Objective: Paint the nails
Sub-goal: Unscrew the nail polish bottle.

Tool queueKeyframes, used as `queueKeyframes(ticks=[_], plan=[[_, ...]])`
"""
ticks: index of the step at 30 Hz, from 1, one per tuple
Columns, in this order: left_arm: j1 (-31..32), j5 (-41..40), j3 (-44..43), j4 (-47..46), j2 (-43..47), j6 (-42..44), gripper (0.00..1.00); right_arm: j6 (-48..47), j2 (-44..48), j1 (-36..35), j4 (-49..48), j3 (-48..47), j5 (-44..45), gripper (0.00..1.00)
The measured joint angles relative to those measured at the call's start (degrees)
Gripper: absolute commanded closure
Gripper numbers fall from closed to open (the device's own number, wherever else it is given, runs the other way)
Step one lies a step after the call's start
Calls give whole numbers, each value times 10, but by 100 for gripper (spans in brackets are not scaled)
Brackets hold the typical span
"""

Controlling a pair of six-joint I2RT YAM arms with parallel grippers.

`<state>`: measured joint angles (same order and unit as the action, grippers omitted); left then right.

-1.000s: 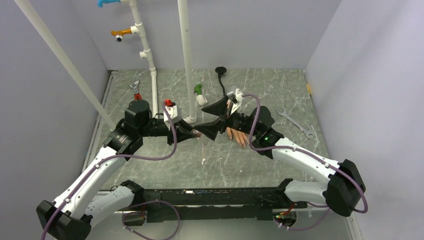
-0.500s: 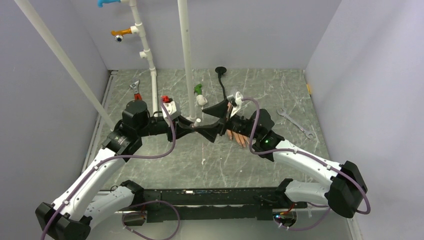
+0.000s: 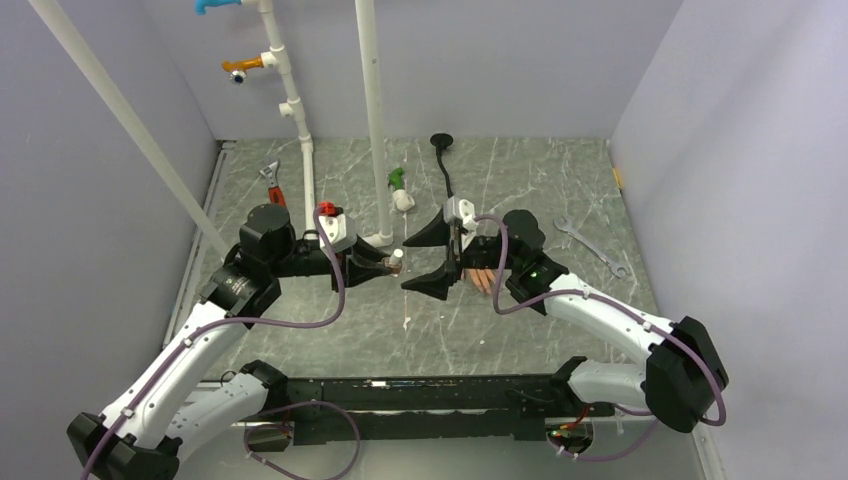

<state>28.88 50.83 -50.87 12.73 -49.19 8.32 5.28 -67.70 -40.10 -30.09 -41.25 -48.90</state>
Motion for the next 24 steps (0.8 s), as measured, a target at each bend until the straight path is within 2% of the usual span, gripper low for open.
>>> queueKeyframes(ticks=[6, 17, 24], plan=[[1, 17, 0, 0, -4, 0, 100, 1, -25, 6, 3, -31, -41, 32], [1, 17, 0, -1, -6, -6, 100, 31, -48, 6, -5, -41, -91, 44], [1, 8, 1, -14, -7, -21, 100, 44, -49, 2, -39, -41, -90, 56]])
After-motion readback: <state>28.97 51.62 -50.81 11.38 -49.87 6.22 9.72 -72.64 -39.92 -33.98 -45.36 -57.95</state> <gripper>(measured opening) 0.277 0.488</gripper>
